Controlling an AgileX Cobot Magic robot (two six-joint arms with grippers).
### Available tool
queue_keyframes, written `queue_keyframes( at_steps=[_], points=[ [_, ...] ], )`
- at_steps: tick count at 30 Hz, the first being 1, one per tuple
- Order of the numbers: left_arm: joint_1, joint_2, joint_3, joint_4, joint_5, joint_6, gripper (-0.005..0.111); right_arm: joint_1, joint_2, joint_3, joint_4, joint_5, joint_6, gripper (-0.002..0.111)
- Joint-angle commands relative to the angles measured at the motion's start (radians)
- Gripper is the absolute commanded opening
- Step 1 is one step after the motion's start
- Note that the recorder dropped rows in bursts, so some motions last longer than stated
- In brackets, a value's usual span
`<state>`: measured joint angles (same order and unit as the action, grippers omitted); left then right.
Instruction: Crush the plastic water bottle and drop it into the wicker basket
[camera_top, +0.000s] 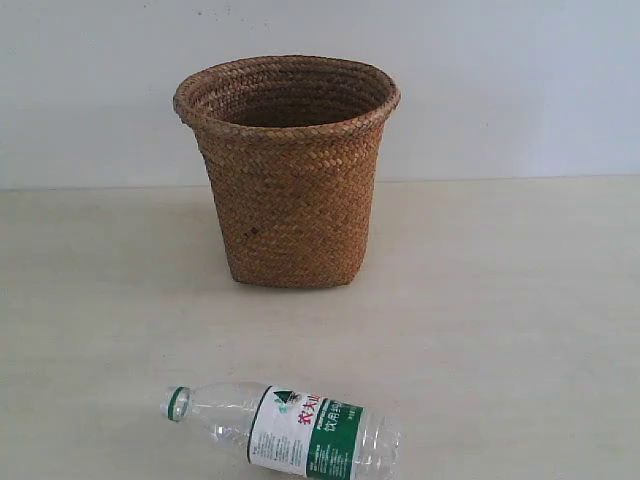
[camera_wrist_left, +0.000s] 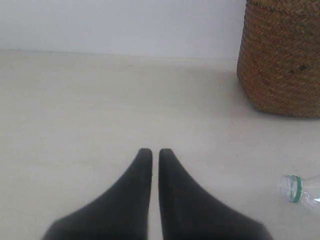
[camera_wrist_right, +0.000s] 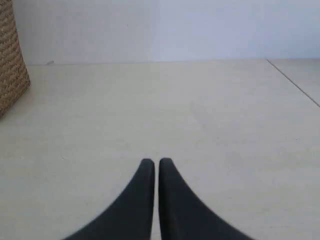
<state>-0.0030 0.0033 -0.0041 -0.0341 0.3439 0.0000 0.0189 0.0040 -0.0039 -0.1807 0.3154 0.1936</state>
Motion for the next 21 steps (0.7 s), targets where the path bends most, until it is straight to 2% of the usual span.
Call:
queue_keyframes(
  at_steps=[1, 10, 12, 15, 17, 19, 21],
  points=[
    [0.002, -0.003, 0.004, -0.003, -0.006, -0.007, 0.004, 0.002, -0.004, 0.004, -0.007, -0.012, 0.005, 0.001],
    [0.002, -0.003, 0.004, -0.013, 0.008, -0.015, 0.004, 0.002, -0.004, 0.004, -0.007, -0.043, 0.006, 0.001],
    [0.002, -0.003, 0.004, -0.126, 0.010, -0.110, 0.004, 0.002, -0.004, 0.004, -0.007, -0.043, 0.006, 0.001],
    [0.002, -0.003, 0.004, -0.439, 0.027, -0.307, 0.004, 0.002, -0.004, 0.004, -0.007, -0.043, 0.006, 0.001],
    [0.002, -0.003, 0.004, -0.595, 0.047, -0.344, 0.004, 0.002, -0.004, 0.004, -0.007, -0.043, 0.006, 0.001],
    [0.002, -0.003, 0.004, -0.670, 0.052, -0.344, 0.004, 0.002, -0.004, 0.004, -0.007, -0.043, 0.006, 0.001],
    [0.002, -0.003, 0.004, -0.676, 0.017, -0.344, 0.004, 0.002, -0.004, 0.004, -0.007, -0.043, 0.006, 0.001]
  ],
)
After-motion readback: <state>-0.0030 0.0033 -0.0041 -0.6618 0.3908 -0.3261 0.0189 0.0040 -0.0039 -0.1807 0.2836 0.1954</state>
